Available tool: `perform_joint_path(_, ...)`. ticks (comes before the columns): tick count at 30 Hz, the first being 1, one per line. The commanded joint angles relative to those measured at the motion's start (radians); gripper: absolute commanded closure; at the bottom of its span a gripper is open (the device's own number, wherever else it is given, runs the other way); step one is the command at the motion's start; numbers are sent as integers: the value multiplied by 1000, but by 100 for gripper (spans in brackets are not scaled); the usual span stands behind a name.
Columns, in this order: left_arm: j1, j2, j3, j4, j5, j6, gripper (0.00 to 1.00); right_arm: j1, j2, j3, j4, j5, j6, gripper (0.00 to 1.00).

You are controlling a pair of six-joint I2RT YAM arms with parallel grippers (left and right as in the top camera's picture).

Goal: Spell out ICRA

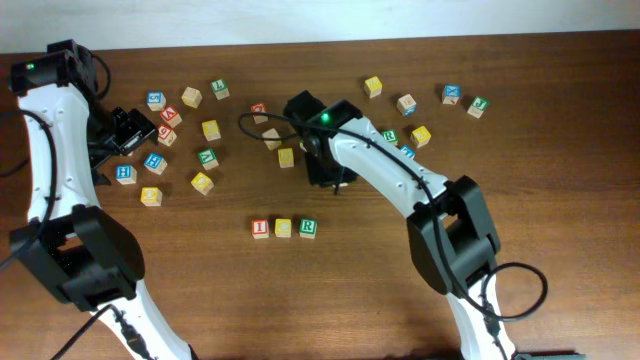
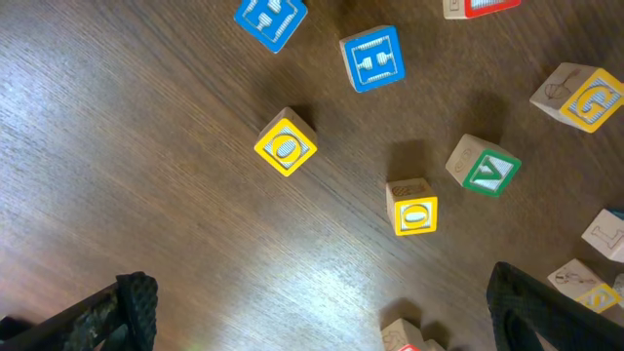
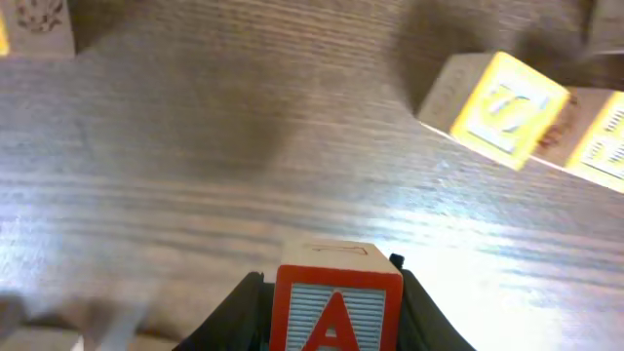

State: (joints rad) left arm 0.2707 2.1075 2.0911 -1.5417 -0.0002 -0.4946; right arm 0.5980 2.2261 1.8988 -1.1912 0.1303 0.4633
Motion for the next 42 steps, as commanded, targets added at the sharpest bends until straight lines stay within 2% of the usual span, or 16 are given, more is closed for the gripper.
perform_joint_path(1,3,-15,14,0,-4,2,1,-4,-76,26,-94,-8,3,72)
perform_joint_path(6,3,-15,14,0,-3,2,1,4,-90,2,-264,-131,6,69)
perform_joint_path(10,3,-15,14,0,-4,2,1,17,-90,-104,-199,-126,48,67)
perform_joint_path(11,3,-15,14,0,-3,2,1,9,-90,-114,-186,-121,51,65)
perform_joint_path(12,3,-15,14,0,-3,2,1,-6,-90,-114,-182,-120,52,59)
perform_joint_path(13,3,-15,14,0,-4,2,1,-31,-90,-107,-188,-121,51,53)
perform_joint_path(17,3,-15,14,0,-4,2,1,-173,-164,-87,-275,-128,31,54)
perform_joint_path(21,3,-15,14,0,-3,2,1,-299,-279,-97,-312,-224,-47,53)
perform_joint_path(22,3,-15,14,0,-4,2,1,-328,-302,-126,-293,-293,-108,53)
perform_joint_path(24,3,-15,14,0,-3,2,1,-327,-303,-170,-256,-378,-150,59)
perform_joint_path(25,3,-15,14,0,-3,2,1,-307,-303,-220,-194,-385,-149,67)
perform_joint_path(26,3,-15,14,0,-3,2,1,-287,-302,-278,-131,-385,-122,84)
perform_joint_path(27,3,-15,14,0,-4,2,1,-274,-302,-332,-78,-381,-70,94)
perform_joint_path(29,3,-15,14,0,-3,2,1,-259,-302,-449,52,-388,9,96)
perform_joint_path(33,3,-15,14,0,-4,2,1,-236,-301,-581,241,-407,10,96)
perform_joint_path(42,3,-15,14,0,-4,2,1,-216,-301,-586,297,-363,10,96)
